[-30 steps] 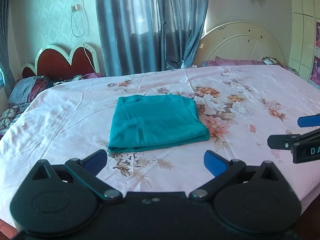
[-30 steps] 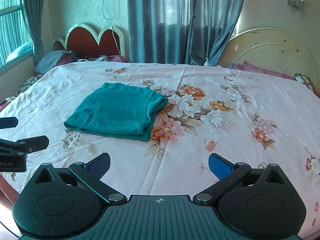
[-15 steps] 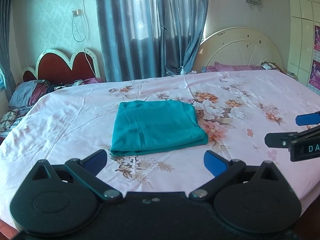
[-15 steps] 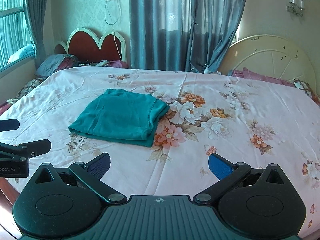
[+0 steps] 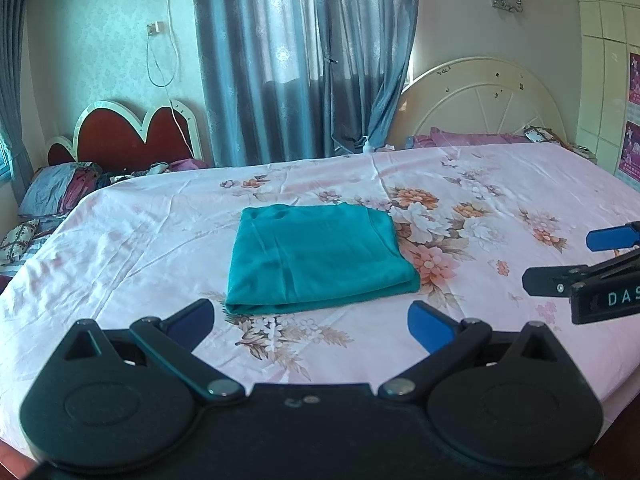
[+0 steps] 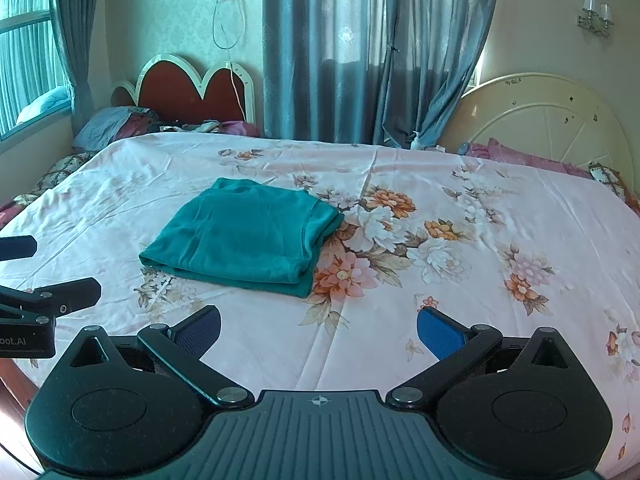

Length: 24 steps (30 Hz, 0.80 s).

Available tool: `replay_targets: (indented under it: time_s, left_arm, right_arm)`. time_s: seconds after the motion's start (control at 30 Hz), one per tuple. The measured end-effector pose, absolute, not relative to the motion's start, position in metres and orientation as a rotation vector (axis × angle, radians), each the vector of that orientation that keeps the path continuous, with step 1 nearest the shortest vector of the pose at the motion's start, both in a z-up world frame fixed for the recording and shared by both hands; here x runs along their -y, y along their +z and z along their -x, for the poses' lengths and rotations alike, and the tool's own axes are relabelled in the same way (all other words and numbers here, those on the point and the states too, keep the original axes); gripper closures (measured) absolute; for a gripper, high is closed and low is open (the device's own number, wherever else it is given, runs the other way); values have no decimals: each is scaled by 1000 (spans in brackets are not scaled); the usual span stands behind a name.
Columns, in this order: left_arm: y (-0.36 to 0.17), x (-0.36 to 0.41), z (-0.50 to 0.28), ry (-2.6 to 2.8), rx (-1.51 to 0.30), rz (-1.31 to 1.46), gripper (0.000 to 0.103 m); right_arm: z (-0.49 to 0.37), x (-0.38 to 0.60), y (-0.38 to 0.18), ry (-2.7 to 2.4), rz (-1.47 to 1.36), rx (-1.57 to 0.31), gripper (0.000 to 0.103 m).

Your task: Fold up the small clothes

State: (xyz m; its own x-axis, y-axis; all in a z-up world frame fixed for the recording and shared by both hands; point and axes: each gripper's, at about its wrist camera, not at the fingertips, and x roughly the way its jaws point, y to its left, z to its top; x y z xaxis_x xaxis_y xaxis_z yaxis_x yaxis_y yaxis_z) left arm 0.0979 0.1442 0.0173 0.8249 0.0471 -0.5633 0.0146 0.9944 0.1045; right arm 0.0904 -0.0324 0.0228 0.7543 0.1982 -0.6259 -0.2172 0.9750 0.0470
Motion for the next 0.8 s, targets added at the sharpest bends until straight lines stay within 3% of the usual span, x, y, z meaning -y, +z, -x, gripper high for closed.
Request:
replay_targets:
  time_s: [0.8]
  left_arm:
    - [14,-145,-99,20,-609,-105,0]
  right_arm:
    - [-98,29,19,245,34,-678,0]
